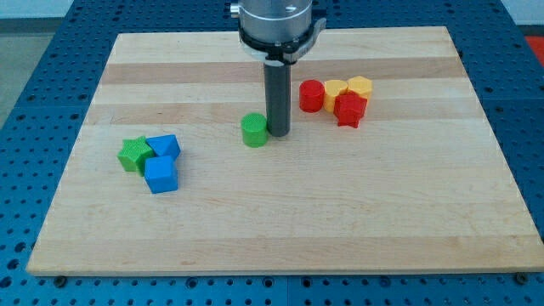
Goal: Slide the green circle right to the triangle
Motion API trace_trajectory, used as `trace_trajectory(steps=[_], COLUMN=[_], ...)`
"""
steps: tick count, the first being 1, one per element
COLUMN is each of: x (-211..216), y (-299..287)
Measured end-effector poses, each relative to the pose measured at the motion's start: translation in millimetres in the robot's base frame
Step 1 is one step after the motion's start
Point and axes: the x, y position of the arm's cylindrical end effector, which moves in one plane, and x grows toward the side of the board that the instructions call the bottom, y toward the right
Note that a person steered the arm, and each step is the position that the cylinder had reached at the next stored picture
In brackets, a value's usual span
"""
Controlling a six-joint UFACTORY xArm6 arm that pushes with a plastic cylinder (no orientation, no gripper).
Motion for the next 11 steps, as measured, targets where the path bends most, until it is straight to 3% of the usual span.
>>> trace_trajectory(steps=[1,3,11], x=[-0.8,-51.1,17.4], y=[-34.8,-69.0,-93.1])
